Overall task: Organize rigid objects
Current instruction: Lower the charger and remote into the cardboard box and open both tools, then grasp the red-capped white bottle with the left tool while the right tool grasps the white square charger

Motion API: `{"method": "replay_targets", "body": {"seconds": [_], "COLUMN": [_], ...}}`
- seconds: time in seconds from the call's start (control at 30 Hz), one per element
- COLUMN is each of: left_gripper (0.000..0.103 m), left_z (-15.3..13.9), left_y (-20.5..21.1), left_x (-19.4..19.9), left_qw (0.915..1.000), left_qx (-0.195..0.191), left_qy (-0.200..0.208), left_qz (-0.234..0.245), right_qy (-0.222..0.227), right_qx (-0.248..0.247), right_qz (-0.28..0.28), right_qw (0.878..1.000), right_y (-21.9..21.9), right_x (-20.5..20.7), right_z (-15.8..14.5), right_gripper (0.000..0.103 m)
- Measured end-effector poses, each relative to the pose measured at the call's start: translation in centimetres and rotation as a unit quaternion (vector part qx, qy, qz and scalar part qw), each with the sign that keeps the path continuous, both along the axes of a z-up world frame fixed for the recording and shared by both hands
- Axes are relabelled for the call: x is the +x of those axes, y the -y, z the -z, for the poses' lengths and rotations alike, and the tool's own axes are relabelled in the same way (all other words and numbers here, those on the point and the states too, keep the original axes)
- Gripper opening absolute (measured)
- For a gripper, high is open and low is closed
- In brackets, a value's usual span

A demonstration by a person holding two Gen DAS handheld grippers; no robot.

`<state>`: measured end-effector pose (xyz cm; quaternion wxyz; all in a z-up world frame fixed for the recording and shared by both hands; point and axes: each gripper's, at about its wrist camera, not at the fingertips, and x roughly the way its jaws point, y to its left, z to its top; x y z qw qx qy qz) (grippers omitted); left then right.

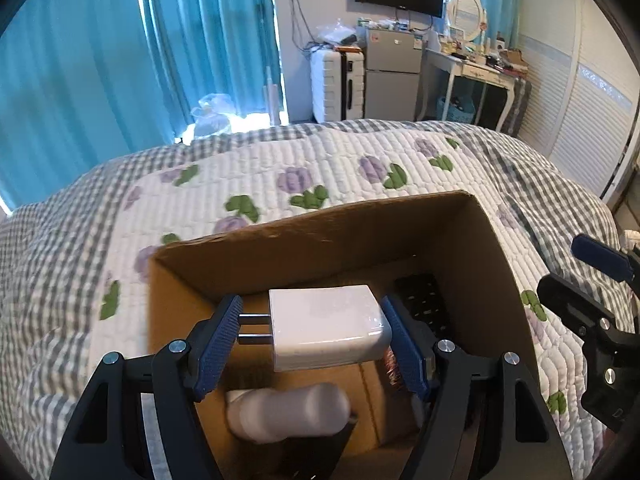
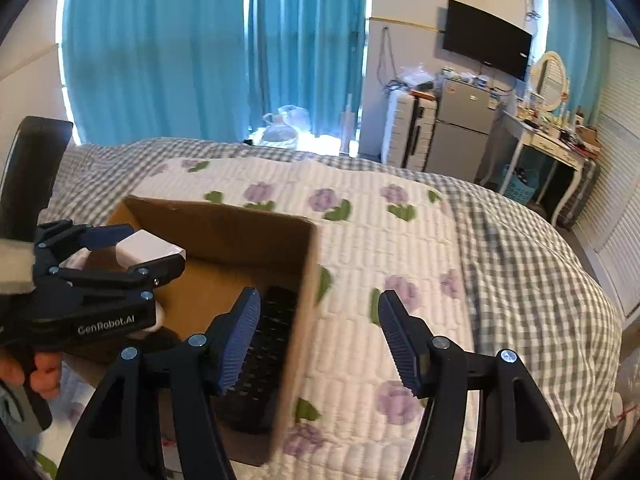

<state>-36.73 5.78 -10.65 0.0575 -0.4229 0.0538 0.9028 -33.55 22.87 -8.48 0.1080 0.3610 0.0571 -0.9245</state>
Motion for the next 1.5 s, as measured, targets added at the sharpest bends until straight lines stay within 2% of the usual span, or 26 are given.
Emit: {"method": "replay_targets", "body": {"seconds": [0.17, 0.2, 0.27, 0.4, 0.53, 0.67, 0.7, 0.9, 1.03, 1.13, 1.23, 1.37, 1.43, 1.5], "left_gripper": [0.075, 0.083, 0.093, 0.093, 0.093, 0.099, 0.103, 0.103, 0.103, 0.103, 0.103, 0.103, 0.103, 0.103], "left_z": [0.1, -0.2, -0.9, -3.2, -5.9, -9.1, -9.7, -10.9, -9.3, -6.7, -2.6, 2.2, 4.0, 5.1], "left_y": [-0.9, -1.0, -1.3, -0.9, 0.5, 1.8, 2.1, 3.1, 3.8, 4.5, 5.8, 6.6, 6.8, 7.2], "left_x": [0.9, 1.4, 2.2, 4.4, 7.3, 11.4, 12.6, 17.1, 19.0, 19.5, 19.4, 19.2, 18.9, 18.8], "left_qw": [0.9996, 0.9994, 0.9989, 0.9987, 0.9984, 0.9957, 0.9944, 0.9918, 0.9928, 0.9944, 0.9954, 0.9963, 0.9971, 0.9969], "left_qx": [0.0, -0.004, -0.015, -0.015, 0.007, 0.011, 0.015, 0.012, 0.018, 0.026, 0.041, 0.025, 0.021, 0.035], "left_qy": [-0.024, -0.032, -0.042, -0.047, -0.057, -0.092, -0.104, -0.128, -0.118, -0.097, -0.071, -0.043, -0.024, -0.008], "left_qz": [0.012, 0.014, 0.014, 0.013, 0.002, -0.006, -0.006, 0.002, -0.011, -0.033, -0.05, -0.07, -0.069, -0.07], "right_qy": [0.012, 0.01, 0.006, -0.009, -0.013, -0.048, -0.058, -0.079, -0.075, -0.042, 0.0, 0.052, 0.072, 0.102], "right_qx": [-0.005, -0.007, -0.007, -0.008, -0.016, -0.008, -0.009, -0.003, 0.015, 0.013, 0.007, 0.007, 0.012, 0.017], "right_qz": [0.015, 0.016, 0.017, 0.025, 0.034, 0.043, 0.045, 0.039, 0.032, 0.018, 0.004, -0.005, -0.007, -0.007], "right_qw": [1.0, 1.0, 1.0, 1.0, 0.999, 0.998, 0.997, 0.996, 0.997, 0.999, 1.0, 0.999, 0.997, 0.995], "right_y": [-1.4, -1.5, -1.6, -1.8, -2.0, -1.9, -1.9, -1.2, -0.2, 0.7, 1.8, 3.2, 3.7, 4.5], "right_x": [-0.2, 0.0, 0.5, 2.2, 4.8, 8.7, 9.6, 14.2, 15.8, 16.2, 15.9, 14.7, 14.1, 13.7], "right_z": [0.9, 0.8, 0.3, -1.1, -2.7, -5.7, -6.4, -8.8, -7.7, -5.2, -1.7, 3.8, 6.1, 8.9], "right_gripper": [0.061, 0.061, 0.062, 0.076, 0.077, 0.097, 0.098, 0.103, 0.103, 0.103, 0.103, 0.103, 0.103, 0.103]}}
